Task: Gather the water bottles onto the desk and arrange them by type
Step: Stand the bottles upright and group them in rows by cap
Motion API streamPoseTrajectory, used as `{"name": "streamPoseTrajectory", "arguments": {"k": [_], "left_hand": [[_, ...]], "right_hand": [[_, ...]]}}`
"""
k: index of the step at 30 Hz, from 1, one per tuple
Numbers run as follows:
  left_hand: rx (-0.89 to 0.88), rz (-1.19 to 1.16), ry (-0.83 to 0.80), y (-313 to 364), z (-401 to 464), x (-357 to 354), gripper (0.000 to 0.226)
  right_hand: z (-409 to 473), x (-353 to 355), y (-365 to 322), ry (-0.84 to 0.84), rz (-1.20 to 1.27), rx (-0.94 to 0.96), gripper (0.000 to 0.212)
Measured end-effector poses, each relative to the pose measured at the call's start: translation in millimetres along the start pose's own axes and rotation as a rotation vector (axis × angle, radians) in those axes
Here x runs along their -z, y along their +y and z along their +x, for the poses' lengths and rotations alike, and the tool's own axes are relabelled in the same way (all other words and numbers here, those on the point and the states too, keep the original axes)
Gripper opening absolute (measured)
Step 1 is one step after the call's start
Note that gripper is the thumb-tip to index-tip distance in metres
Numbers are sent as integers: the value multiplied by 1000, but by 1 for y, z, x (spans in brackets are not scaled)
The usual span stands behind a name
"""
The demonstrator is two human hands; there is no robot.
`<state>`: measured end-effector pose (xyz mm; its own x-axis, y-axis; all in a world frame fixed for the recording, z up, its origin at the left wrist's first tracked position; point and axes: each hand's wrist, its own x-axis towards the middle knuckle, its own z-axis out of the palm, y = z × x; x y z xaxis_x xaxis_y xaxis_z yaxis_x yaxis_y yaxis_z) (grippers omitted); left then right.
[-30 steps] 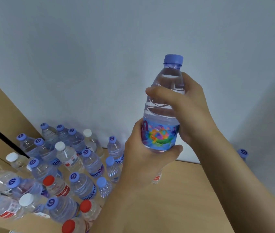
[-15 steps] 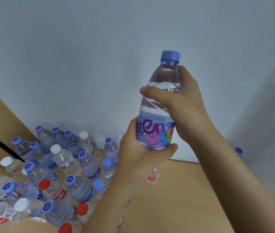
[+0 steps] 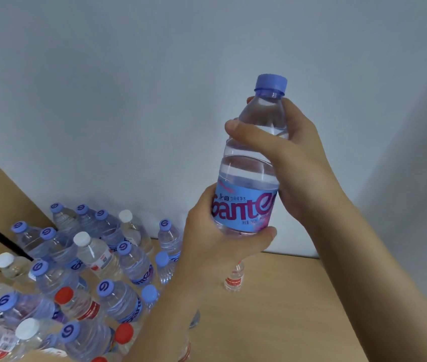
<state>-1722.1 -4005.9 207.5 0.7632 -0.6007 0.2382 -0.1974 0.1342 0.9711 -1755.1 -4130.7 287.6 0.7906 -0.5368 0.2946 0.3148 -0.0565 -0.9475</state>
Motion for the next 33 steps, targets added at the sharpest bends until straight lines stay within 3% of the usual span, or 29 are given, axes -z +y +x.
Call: {"name": "streamPoseTrajectory", "arguments": {"k": [6,15,25,30,33], "left_hand": [[137,-98,-211,-1,5,7,52],[134,-116,-275,-10,7,4,47],[215,-130,-300,-42,6,-21,43],[286,-41,-304,-76,8,-44,73],[344,-8,-330,-96,8,-60,77]], "right_hand": [[3,9,-2,-163,125,-7,34],[7,19,6,-258,133,10,35],[0,49,32,-118,-49,-71,31],[-11,85,50,-47,-93,-109,23],[-19,109,62,-11,-183,-147,20]]}}
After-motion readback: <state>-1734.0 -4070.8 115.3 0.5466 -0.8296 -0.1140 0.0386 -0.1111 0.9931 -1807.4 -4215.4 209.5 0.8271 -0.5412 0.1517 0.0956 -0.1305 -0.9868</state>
